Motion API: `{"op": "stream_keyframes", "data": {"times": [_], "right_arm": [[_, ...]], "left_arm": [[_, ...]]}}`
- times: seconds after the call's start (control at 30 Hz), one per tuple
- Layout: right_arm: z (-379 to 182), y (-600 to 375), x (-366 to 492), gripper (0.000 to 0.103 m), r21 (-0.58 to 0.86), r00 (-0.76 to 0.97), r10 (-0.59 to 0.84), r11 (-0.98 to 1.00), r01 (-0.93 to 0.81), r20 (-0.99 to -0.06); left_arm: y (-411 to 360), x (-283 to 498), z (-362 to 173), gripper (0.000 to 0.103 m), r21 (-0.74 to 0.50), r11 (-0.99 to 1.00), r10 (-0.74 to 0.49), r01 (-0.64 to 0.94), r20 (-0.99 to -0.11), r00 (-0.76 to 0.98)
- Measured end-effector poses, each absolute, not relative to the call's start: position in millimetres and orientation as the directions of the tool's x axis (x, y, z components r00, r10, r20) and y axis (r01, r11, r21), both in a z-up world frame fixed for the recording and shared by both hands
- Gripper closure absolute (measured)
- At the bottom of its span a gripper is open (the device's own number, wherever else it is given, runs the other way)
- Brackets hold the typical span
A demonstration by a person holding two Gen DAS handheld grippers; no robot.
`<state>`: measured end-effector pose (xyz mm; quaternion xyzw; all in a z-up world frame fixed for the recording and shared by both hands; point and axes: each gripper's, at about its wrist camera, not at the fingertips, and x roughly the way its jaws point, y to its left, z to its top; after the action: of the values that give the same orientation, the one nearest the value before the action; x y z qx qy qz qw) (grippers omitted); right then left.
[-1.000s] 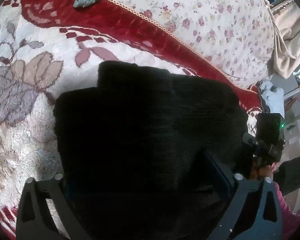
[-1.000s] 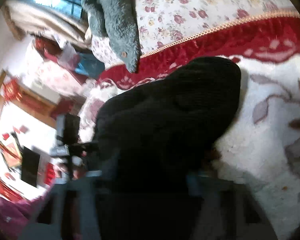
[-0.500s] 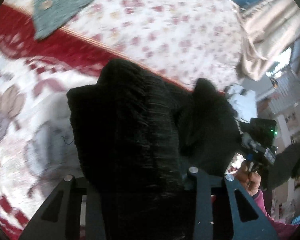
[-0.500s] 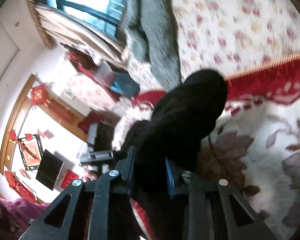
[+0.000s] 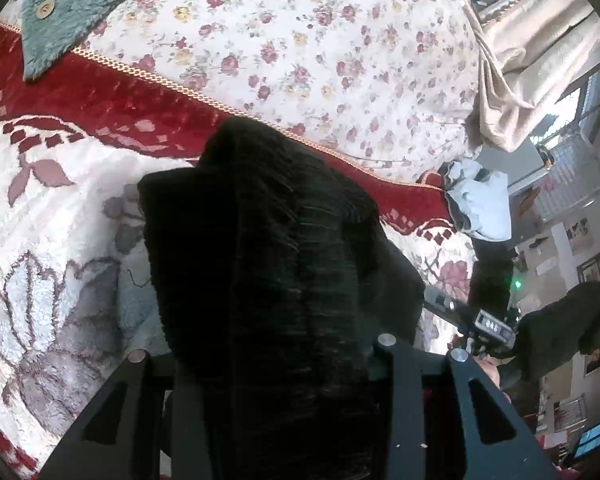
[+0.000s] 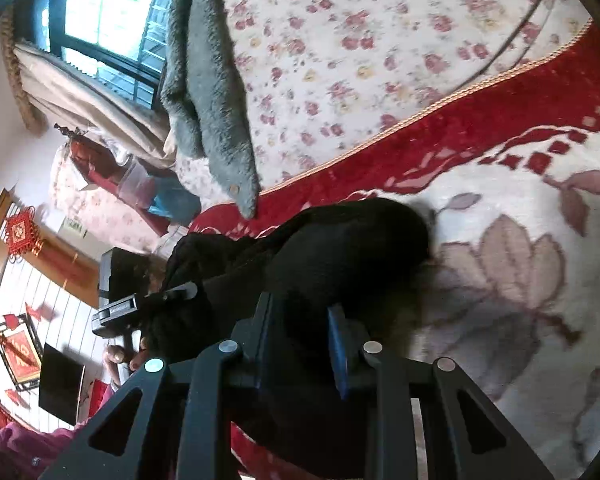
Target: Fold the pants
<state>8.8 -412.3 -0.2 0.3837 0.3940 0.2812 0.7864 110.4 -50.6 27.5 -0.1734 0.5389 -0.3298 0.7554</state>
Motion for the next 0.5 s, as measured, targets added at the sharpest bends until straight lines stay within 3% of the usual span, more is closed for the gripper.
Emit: {"op": "stream_keyframes", "data": {"times": [0.03,0.1,0.13,0.23,0.37,0.43,0.5], "right_arm": [[-0.4,-409.4,9.5,0.071,0.821,0.506,0.757,0.55,-0.151,-0.414],[-6.8,-402.2,10.1,0.029,0.818,0.454,0.765,0.562,-0.123,-0.457],[-11.7,-400.5,8.5,0.0,0.808,0.436,0.756,0.581,-0.102,-0.488],[-28.3,-397.0,7.5,0.0,0.823,0.408,0.782,0.556,-0.113,-0.472],[-31.4,-375.8,16.8,0.0,0.855,0.411,0.831,0.481,-0.192,-0.375],[-33.1,-355.5,28.2,0.002,0.811,0.409,0.799,0.55,-0.199,-0.441],[-36.4,-341.7,37.1,0.037,0.817,0.379,0.816,0.535,-0.213,-0.436]], "left_arm": [[-48.5,112.7,24.9,0.066,-0.616,0.729,-0.679,0.3,-0.705,0.204],[-39.1,115.8,16.8,0.066,-0.614,0.743,-0.666,0.266,-0.716,0.208],[-33.2,118.4,10.9,0.066,-0.617,0.747,-0.663,0.248,-0.72,0.204],[-21.4,120.6,-1.8,0.066,-0.617,0.756,-0.653,0.218,-0.73,0.199],[-19.0,123.0,-9.4,0.066,-0.62,0.758,-0.652,0.203,-0.733,0.194],[-22.1,124.9,-8.9,0.066,-0.62,0.759,-0.65,0.198,-0.735,0.192],[-25.2,126.7,-6.1,0.066,-0.613,0.765,-0.643,0.195,-0.742,0.188]]}}
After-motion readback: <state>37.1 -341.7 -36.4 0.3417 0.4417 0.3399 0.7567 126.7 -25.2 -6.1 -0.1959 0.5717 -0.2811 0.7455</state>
